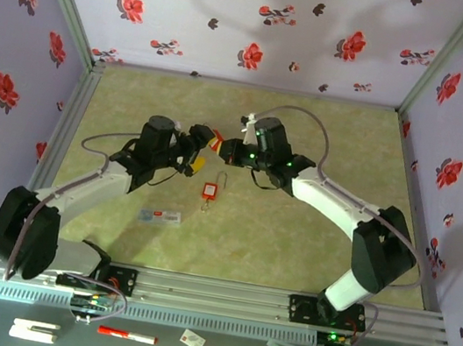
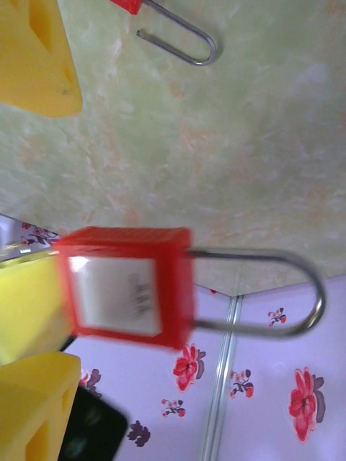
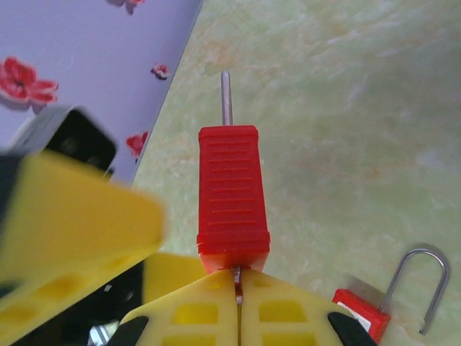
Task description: Unlock with the key
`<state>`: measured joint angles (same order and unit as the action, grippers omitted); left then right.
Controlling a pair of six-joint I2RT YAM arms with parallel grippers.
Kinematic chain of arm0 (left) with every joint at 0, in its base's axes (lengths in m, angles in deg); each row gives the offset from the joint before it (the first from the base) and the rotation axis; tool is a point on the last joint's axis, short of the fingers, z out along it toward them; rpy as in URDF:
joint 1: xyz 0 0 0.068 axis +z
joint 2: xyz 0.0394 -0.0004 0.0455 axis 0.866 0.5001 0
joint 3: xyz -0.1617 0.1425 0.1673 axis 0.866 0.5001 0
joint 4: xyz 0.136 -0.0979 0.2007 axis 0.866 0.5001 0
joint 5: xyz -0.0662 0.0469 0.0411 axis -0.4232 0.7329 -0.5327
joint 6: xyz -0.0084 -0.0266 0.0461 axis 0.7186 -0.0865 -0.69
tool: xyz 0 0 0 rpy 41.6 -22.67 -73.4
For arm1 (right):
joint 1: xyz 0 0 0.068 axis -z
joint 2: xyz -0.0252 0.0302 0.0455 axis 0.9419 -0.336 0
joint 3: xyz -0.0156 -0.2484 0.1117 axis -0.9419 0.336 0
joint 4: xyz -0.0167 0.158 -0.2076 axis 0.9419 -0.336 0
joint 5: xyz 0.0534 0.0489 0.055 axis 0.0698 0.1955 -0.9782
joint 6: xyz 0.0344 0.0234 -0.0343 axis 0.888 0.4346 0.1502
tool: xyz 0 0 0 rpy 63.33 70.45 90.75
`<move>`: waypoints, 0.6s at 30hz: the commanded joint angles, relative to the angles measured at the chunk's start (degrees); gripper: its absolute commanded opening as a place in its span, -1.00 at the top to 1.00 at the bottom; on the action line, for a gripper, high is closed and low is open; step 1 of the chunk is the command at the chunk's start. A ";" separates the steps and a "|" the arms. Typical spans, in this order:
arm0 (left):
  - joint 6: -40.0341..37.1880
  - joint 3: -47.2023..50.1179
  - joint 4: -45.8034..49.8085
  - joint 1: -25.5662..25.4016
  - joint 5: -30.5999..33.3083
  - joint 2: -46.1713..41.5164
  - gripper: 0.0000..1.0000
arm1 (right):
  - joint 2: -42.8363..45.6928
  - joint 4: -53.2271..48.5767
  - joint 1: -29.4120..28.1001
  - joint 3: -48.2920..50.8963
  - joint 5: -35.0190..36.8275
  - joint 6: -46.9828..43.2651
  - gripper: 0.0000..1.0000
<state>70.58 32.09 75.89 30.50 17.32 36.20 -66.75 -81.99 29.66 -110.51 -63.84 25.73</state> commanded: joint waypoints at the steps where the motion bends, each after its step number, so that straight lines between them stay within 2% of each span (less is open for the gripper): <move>1: 2.07 -1.51 -2.13 0.67 0.12 0.78 -0.69 | 1.39 -4.10 -0.94 -1.49 3.93 -6.88 1.00; 5: 3.62 -0.40 -4.12 0.67 0.83 1.21 -0.69 | 1.34 -4.58 -2.22 -1.43 5.09 -8.25 1.00; 13: 4.35 0.09 -5.51 0.24 0.68 2.06 -0.43 | 0.41 -4.72 -3.23 -2.44 5.56 -8.70 1.00; 18: 5.08 0.49 -7.27 -0.21 0.06 3.90 -0.36 | 0.18 -3.91 -3.54 -2.52 4.95 -8.24 1.00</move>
<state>74.87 32.07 70.95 30.63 17.36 39.09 -66.27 -87.26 26.57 -110.82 -59.45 18.54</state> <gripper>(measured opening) 0.681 0.054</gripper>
